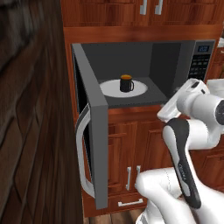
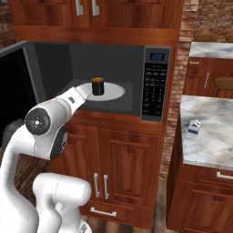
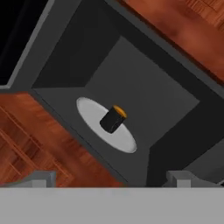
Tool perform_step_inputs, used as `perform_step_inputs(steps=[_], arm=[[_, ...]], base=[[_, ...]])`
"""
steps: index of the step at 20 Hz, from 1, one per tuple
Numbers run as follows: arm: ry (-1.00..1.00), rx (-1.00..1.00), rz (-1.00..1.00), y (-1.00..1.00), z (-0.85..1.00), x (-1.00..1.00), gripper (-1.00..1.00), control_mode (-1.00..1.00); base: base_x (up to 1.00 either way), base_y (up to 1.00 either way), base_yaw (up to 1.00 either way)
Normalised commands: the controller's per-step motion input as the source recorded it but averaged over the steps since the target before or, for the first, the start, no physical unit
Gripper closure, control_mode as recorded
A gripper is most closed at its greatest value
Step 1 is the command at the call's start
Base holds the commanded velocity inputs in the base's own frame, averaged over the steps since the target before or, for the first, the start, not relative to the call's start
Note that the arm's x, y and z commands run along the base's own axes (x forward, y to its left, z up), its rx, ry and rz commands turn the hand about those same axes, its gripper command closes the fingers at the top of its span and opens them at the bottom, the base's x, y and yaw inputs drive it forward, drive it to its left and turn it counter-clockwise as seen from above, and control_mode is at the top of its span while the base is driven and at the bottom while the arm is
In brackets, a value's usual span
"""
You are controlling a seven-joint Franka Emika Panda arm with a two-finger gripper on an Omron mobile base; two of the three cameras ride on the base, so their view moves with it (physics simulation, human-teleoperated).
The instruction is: Place the microwavable item in the microwave. Then, close the microwave door and press the start button.
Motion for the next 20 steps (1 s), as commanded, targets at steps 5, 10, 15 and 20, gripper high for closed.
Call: perform_step_inputs(steps=[5,10,15,20], arm=[[-0.21,-0.22,0.00,0.08,0.05,-1.00,-1.00,-1.00],[-0.18,-0.25,0.00,0.36,-0.17,-1.00,-1.00,-1.00],[-0.21,-0.28,0.00,0.53,-0.40,-1.00,-1.00,-1.00],[-0.16,-0.31,0.00,0.78,-0.57,-0.95,-1.00,-1.00]], base=[[0.00,0.00,0.00],[0.00,0.00,0.00],[0.00,0.00,0.00],[0.00,0.00,0.00]])
